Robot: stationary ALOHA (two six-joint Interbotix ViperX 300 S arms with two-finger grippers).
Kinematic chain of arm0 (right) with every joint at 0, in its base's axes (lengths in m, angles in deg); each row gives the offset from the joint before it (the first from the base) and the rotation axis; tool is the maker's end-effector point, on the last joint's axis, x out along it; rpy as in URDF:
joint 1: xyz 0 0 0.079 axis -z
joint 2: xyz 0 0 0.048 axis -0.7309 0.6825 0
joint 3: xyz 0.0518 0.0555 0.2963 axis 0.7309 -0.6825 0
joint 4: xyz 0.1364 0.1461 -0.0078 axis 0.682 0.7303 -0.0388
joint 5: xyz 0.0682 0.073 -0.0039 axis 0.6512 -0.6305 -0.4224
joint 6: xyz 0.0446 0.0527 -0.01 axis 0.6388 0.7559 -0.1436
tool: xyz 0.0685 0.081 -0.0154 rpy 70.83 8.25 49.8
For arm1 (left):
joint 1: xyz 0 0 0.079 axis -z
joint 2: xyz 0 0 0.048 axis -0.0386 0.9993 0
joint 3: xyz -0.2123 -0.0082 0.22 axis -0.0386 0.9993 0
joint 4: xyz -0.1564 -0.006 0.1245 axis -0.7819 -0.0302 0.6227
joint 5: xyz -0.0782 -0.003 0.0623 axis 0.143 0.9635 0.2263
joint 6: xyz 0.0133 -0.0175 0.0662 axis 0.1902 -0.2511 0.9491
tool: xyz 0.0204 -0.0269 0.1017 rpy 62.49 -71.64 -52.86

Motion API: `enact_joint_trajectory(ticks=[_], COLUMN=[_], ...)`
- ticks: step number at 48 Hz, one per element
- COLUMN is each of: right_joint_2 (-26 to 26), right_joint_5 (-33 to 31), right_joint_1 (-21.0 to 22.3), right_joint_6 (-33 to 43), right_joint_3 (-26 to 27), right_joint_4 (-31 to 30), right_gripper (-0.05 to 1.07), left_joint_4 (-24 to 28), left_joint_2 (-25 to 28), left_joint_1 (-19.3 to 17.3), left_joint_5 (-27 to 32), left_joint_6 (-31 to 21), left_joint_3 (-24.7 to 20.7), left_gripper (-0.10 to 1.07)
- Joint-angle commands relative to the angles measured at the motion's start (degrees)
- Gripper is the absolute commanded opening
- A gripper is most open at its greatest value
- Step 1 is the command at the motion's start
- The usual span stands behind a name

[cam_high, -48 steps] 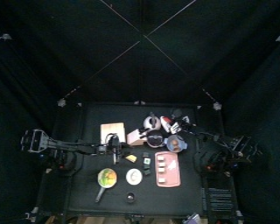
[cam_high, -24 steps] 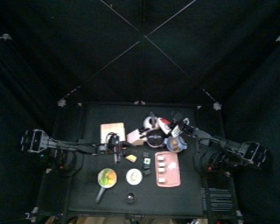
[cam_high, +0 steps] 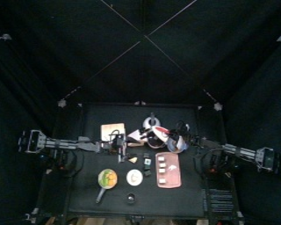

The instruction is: Hand over iron

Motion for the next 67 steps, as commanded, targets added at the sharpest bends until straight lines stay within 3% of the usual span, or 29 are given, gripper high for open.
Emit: enact_joint_trajectory(ticks=[1, 9, 24, 32, 36, 48, 52, 62, 67], right_joint_2=[-0.62, -0.62, -0.62, -0.62, -0.62, -0.62, -0.62, -0.62, -0.62], right_joint_5=[1.14, 2.02, 2.37, 2.37, 2.37, 2.81, 4.31, 5.36, 5.36], right_joint_1=[-2.55, -4.66, -4.66, -4.66, -4.66, -4.57, -4.22, -4.13, -4.13], right_joint_6=[0.09, 0.00, 0.09, 0.09, 0.00, -0.09, 0.00, 0.26, 0.26], right_joint_3=[1.14, 1.85, 1.93, 1.85, 1.85, 1.41, 1.14, 0.62, 0.62], right_joint_4=[-1.14, -1.58, -1.58, -1.58, -1.67, -1.67, -1.58, -1.58, -1.67], right_gripper=[0.25, 0.25, 0.25, 0.25, 0.25, 0.26, 0.35, 0.76, 0.82], left_joint_4=[0.62, 4.92, 4.75, 4.75, 4.75, 4.75, 4.75, 4.75, 4.66], left_joint_2=[1.76, 6.68, 14.06, 15.56, 15.56, 15.56, 15.56, 15.47, 15.47], left_joint_1=[-0.53, -0.53, -0.62, -0.62, -0.62, -0.62, -0.53, -0.26, -0.26], left_joint_5=[0.44, 4.48, 5.63, 5.80, 5.71, 5.45, 5.45, 5.45, 5.45], left_joint_6=[0.18, 0.00, -0.09, -0.26, -0.18, -0.18, -0.26, -0.26, -0.35], left_joint_3=[-3.87, -8.09, -13.27, -13.80, -13.89, -13.89, -13.89, -13.62, -13.54], left_gripper=[0.96, 0.96, 0.95, 0.93, 0.85, 0.42, 0.40, 0.40, 0.40])
